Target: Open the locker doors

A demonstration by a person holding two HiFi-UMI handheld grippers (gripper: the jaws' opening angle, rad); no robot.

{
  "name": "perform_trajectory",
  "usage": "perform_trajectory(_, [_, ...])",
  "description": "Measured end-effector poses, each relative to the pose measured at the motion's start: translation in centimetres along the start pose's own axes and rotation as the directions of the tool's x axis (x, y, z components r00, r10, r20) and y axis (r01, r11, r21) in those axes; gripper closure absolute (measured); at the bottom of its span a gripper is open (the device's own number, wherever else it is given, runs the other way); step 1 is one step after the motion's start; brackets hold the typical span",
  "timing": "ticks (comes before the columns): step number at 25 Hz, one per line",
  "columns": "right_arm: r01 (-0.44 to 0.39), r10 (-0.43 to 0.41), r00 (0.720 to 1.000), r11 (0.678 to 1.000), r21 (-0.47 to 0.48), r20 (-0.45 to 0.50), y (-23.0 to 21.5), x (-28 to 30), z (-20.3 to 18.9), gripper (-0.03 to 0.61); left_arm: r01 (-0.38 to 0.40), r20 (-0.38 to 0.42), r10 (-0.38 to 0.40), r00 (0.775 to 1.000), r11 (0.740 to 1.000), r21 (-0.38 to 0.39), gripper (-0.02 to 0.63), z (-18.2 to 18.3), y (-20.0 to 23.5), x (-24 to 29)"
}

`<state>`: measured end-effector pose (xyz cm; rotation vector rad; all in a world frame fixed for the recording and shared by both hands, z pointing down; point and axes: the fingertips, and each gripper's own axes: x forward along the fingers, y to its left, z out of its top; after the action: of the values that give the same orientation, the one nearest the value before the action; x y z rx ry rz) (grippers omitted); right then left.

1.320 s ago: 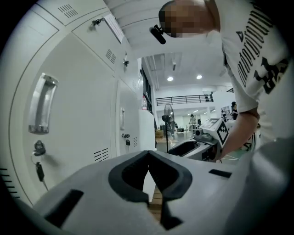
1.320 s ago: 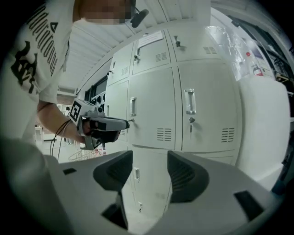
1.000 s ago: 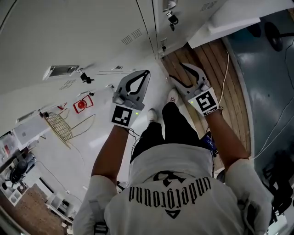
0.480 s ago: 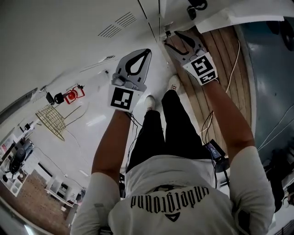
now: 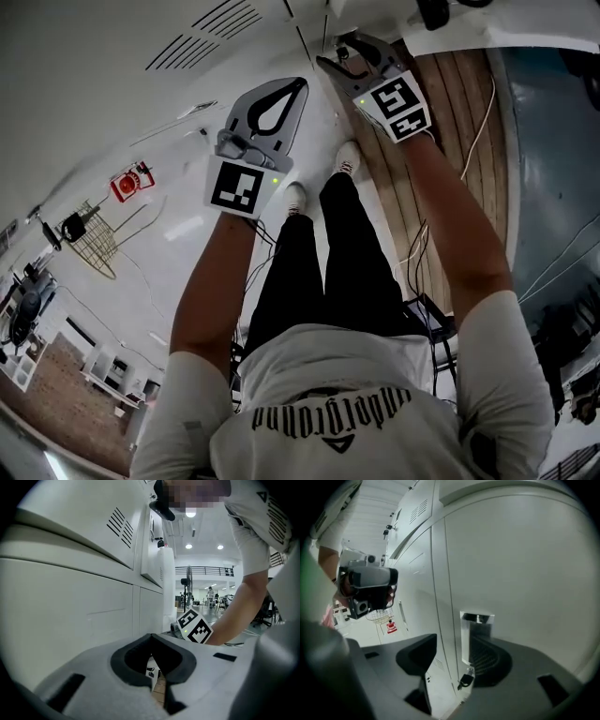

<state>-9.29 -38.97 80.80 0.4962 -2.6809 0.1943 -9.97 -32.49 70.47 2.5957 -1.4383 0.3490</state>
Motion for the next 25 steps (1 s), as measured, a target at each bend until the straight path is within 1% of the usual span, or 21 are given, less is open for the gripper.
perform_trajectory(1, [-0.001, 0.001, 1.000, 1.000, -0.001, 0.011, 0.0, 0.3, 0.0, 0.345, 0.000, -0.004, 0.000, 1.000, 1.000, -0.004, 0.606, -0.2, 0.0, 0.1])
perform_trajectory(3, [0.013, -0.013, 0.999, 1.000, -0.001, 0.032, -0.2, 0.5, 0.0, 0.379, -0.002, -0.005, 0.002, 1.000, 1.000, -0.011, 0.606, -0.6, 0.2, 0.4])
perform_trajectory(6, [0.030, -0.029, 0.999, 0.999, -0.011, 0.037, -0.4, 0.5, 0.0, 0.394, -0.011, 0.001, 0.011, 1.000, 1.000, -0.022, 0.606, -1.0, 0.3, 0.6])
perform_trajectory(10, [0.046, -0.046, 0.998, 0.999, 0.003, 0.036, -0.3, 0.4, 0.2, 0.394, -0.014, 0.014, 0.015, 1.000, 0.999, -0.048, 0.606, -0.7, 0.0, 0.5])
perform_trajectory(13, [0.062, -0.063, 0.997, 0.998, 0.020, 0.044, -0.2, 0.5, 0.2, 0.393, -0.007, 0.015, 0.007, 1.000, 0.999, -0.034, 0.606, -0.4, -0.2, 0.4])
perform_trajectory(21, [0.155, -0.157, 0.986, 0.987, 0.051, 0.046, 0.5, -1.2, -0.6, 0.396, -0.002, 0.008, 0.002, 1.000, 0.998, -0.070, 0.606, -1.0, -1.2, -0.2])
perform_trajectory(23, [0.191, -0.194, 0.980, 0.980, 0.056, 0.046, 0.7, -2.2, -1.1, 0.418, 0.009, 0.008, -0.009, 1.000, 0.997, -0.078, 0.606, -0.9, -1.7, -0.4])
perform_trajectory(25, [0.230, -0.234, 0.971, 0.971, 0.071, 0.052, 1.0, -3.3, -1.6, 0.437, 0.027, 0.005, -0.027, 1.000, 0.997, -0.069, 0.606, -0.7, -2.4, -0.4])
